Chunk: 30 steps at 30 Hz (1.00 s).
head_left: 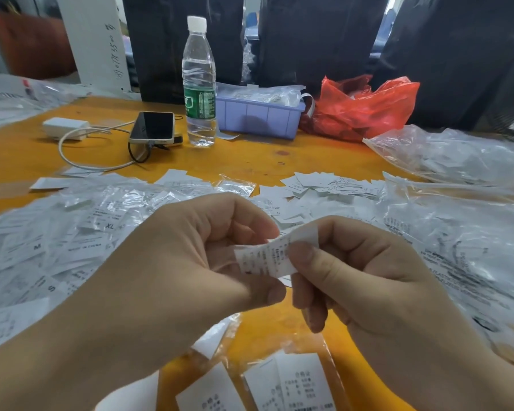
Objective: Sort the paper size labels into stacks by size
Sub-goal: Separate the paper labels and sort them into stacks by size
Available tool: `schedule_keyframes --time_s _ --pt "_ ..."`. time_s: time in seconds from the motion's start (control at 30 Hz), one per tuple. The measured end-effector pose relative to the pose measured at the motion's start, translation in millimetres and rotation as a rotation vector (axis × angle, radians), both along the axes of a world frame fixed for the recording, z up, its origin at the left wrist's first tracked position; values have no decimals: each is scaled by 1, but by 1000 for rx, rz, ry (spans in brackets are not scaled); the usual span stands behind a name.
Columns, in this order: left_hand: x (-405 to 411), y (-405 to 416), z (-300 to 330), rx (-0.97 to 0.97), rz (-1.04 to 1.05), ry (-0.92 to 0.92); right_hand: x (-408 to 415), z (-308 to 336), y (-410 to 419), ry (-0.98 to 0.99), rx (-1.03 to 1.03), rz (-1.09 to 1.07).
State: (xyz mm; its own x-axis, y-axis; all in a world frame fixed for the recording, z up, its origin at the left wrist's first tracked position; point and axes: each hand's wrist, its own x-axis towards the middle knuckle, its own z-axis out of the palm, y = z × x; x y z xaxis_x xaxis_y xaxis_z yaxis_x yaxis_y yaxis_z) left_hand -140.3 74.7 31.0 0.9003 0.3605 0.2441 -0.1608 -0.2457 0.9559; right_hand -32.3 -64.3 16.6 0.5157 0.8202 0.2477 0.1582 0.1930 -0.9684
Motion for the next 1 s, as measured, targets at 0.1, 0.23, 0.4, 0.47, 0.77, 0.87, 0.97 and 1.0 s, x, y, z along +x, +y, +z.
schedule_keyframes --time_s 0.1,0.23,0.4,0.47,0.77,0.87,0.97,1.0 --pt "-1 -4 0 -13 17 -7 -1 0 2 75 6 30" --pt "-2 -5 2 30 53 -6 0 3 2 176 -4 71" --pt "-3 -2 3 50 60 7 2 3 1 196 -8 67" --pt "-3 -2 3 49 50 12 2 2 1 203 -9 70" --pt "-5 4 -1 174 85 94 1 -2 0 121 -16 74" --pt "-4 4 -5 214 88 79 1 -3 -2 -88 -16 18" --pt "-1 5 -13 289 133 32 -1 -4 -4 -291 -18 -9" --pt "-1 5 -13 304 151 16 -3 -3 -5 -356 -20 -10"
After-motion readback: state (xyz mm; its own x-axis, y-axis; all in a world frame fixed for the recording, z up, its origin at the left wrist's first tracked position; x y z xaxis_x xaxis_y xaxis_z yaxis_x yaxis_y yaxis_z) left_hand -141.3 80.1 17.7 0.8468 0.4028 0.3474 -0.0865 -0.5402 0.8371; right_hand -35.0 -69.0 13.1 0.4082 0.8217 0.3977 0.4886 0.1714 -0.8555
